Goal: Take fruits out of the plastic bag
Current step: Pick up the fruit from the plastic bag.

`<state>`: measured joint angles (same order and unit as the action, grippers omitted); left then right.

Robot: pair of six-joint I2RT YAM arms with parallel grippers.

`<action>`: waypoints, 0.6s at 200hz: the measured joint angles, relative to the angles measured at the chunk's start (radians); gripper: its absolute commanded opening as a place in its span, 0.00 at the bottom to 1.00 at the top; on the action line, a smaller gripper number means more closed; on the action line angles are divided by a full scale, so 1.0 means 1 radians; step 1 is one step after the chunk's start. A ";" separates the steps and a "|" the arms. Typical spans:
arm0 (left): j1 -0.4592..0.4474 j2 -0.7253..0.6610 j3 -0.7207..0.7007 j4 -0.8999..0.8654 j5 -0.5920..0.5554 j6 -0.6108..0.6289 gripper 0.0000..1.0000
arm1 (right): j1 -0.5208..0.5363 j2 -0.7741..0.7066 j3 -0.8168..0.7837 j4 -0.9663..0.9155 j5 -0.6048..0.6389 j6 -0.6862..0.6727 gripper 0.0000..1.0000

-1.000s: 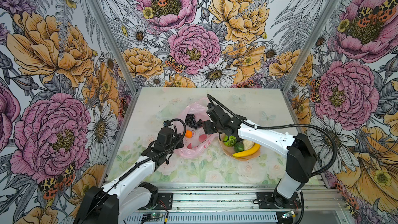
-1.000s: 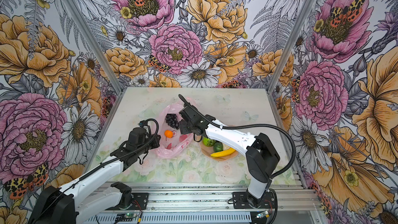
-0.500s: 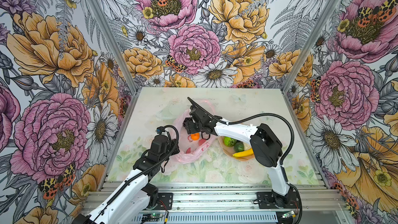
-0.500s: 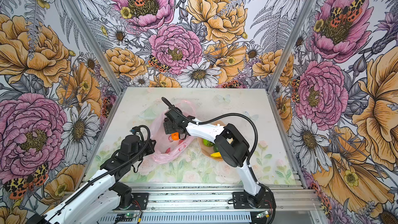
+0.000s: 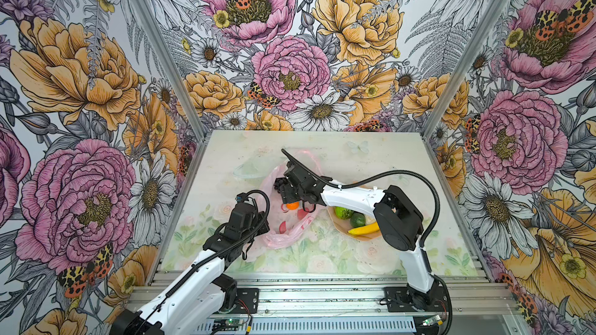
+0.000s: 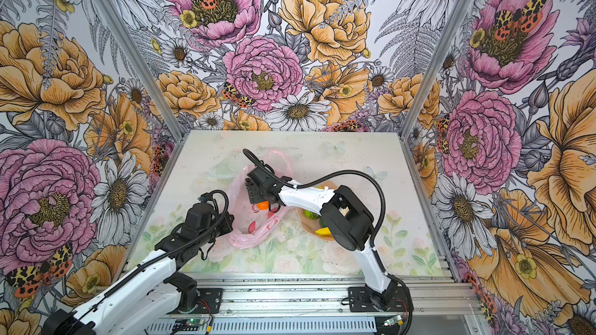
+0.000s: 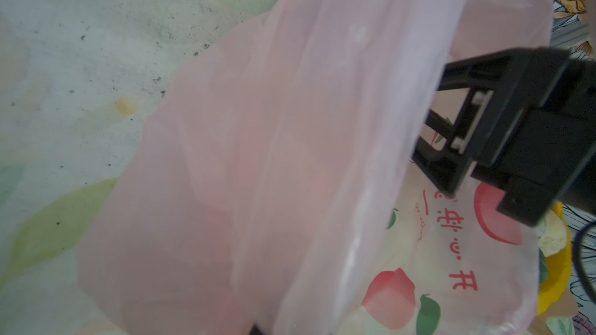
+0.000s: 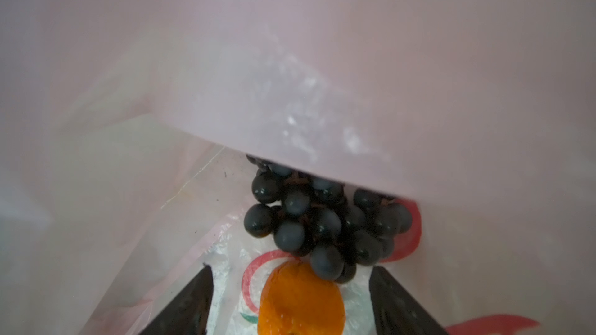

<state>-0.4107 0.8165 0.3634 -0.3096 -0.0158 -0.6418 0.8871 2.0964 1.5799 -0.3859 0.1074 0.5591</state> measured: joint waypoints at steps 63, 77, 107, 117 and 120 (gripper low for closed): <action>0.000 0.019 0.000 0.011 0.000 0.000 0.03 | 0.072 -0.034 -0.064 -0.037 0.031 0.040 0.43; 0.000 0.019 0.000 0.011 0.000 0.001 0.04 | 0.074 -0.034 -0.064 -0.042 0.039 0.042 0.39; 0.000 0.014 0.000 0.012 0.001 0.000 0.04 | 0.069 -0.034 -0.063 -0.051 0.064 0.047 0.35; 0.000 0.014 0.000 0.013 0.001 0.000 0.04 | 0.067 -0.034 -0.063 -0.054 0.072 0.046 0.34; 0.000 0.013 0.000 0.013 0.001 0.000 0.04 | 0.067 -0.034 -0.063 -0.055 0.074 0.047 0.33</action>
<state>-0.4107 0.8299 0.3634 -0.2962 -0.0151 -0.6415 0.9543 2.0624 1.5166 -0.4412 0.1814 0.6060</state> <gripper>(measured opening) 0.050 0.344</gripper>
